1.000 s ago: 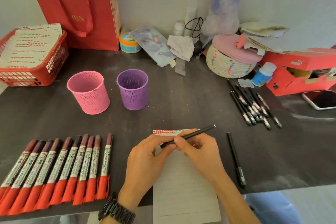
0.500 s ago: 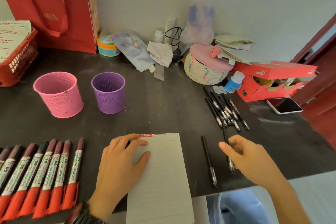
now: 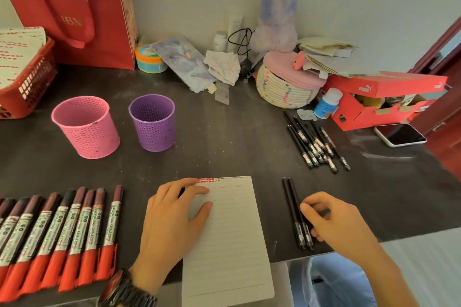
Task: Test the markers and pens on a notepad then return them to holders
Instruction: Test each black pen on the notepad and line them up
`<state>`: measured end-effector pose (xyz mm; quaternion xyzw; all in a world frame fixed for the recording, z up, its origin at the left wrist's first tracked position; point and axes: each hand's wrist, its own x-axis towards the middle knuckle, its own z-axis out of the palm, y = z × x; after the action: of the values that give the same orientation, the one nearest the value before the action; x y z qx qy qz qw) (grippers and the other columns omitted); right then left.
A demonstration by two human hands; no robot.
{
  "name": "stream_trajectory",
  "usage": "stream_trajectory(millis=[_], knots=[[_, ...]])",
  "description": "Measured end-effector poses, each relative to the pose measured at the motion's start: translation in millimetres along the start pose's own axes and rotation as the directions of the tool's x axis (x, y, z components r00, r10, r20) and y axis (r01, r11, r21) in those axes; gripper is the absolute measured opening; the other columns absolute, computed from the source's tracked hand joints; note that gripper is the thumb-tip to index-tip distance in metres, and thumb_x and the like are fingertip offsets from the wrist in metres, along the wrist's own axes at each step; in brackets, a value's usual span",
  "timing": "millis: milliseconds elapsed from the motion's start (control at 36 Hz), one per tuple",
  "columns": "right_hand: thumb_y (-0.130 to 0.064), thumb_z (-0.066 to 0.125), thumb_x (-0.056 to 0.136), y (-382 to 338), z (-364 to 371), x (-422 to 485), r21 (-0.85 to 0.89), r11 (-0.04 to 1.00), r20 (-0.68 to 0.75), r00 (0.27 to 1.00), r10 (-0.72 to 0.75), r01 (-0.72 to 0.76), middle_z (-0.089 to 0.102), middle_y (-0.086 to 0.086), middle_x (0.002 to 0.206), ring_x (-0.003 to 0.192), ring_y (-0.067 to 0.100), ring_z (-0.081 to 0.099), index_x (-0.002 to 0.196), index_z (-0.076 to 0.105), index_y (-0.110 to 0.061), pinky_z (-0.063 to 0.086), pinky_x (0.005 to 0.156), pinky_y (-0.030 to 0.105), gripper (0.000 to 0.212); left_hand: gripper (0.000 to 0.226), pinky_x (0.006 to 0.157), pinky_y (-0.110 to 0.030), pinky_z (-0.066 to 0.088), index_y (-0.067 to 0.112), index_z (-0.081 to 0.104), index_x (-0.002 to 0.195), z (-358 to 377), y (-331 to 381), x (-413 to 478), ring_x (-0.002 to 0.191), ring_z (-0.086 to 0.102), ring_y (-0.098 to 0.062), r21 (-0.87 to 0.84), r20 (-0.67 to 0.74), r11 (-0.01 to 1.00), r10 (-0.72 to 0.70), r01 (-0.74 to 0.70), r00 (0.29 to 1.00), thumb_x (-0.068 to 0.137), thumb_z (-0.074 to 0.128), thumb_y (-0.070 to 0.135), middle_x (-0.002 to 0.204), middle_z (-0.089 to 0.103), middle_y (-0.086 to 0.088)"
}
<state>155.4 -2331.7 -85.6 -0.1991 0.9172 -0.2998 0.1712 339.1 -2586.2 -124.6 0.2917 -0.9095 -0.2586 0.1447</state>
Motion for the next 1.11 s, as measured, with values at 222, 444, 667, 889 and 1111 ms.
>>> stream_trajectory(millis=[222, 444, 667, 889, 1111], knots=[[-0.031, 0.067, 0.094, -4, 5, 4, -0.014, 1.0, -0.015, 1.0, -0.009, 0.008, 0.069, -0.017, 0.079, 0.057, 0.01, 0.069, 0.092, 0.063, -0.035, 0.06, 0.07, 0.042, 0.006, 0.03, 0.107, -0.032, 0.029, 0.044, 0.063, 0.118, 1, -2, 0, 0.129, 0.039, -0.006, 0.001, 0.007, 1.0, -0.005, 0.005, 1.0, 0.09, 0.059, 0.053, 0.135, 0.052, 0.022], [-0.073, 0.056, 0.082, -15, 14, 7, -0.243, 0.97, -0.184, 0.982, -0.052, 0.005, 0.063, -0.021, 0.093, 0.08, 0.0, 0.061, 0.112, 0.057, -0.038, 0.049, 0.076, 0.029, 0.046, 0.03, 0.105, -0.027, 0.024, 0.044, 0.062, 0.118, 1, -2, 0, 0.128, 0.037, -0.005, -0.001, 0.012, 1.0, -0.006, 0.006, 1.0, 0.091, 0.057, 0.054, 0.135, 0.05, 0.023], [-0.058, 0.065, 0.087, -29, 26, 5, -0.33, 0.944, -0.171, 0.983, -0.062, 0.002, 0.063, -0.018, 0.117, 0.089, 0.004, 0.055, 0.134, 0.052, -0.04, 0.044, 0.074, 0.025, 0.052, 0.028, 0.102, -0.028, 0.026, 0.043, 0.064, 0.116, 2, -2, 1, 0.126, 0.04, -0.006, 0.006, 0.003, 1.0, 0.002, -0.002, 1.0, 0.09, 0.06, 0.052, 0.132, 0.053, 0.022], [-0.038, 0.065, 0.094, -17, 23, 12, -0.377, 0.926, -0.243, 0.962, -0.12, 0.021, 0.069, -0.013, 0.121, 0.103, 0.01, 0.065, 0.126, 0.069, -0.031, 0.047, 0.083, 0.027, 0.033, 0.029, 0.105, -0.031, 0.03, 0.044, 0.063, 0.117, 4, -4, 2, 0.126, 0.041, -0.007, 0.007, 0.008, 1.0, -0.009, 0.009, 1.0, 0.089, 0.059, 0.054, 0.132, 0.053, 0.023], [-0.041, 0.062, 0.095, -1, 10, 24, -0.377, 0.926, -0.278, 0.956, -0.094, -0.019, 0.068, -0.017, 0.12, 0.1, 0.008, 0.062, 0.127, 0.067, -0.035, 0.049, 0.077, 0.027, 0.033, 0.029, 0.104, -0.028, 0.028, 0.044, 0.063, 0.116, 4, -2, 2, 0.126, 0.042, -0.005, 0.002, 0.009, 1.0, -0.013, 0.013, 1.0, 0.089, 0.06, 0.053, 0.132, 0.052, 0.024]])
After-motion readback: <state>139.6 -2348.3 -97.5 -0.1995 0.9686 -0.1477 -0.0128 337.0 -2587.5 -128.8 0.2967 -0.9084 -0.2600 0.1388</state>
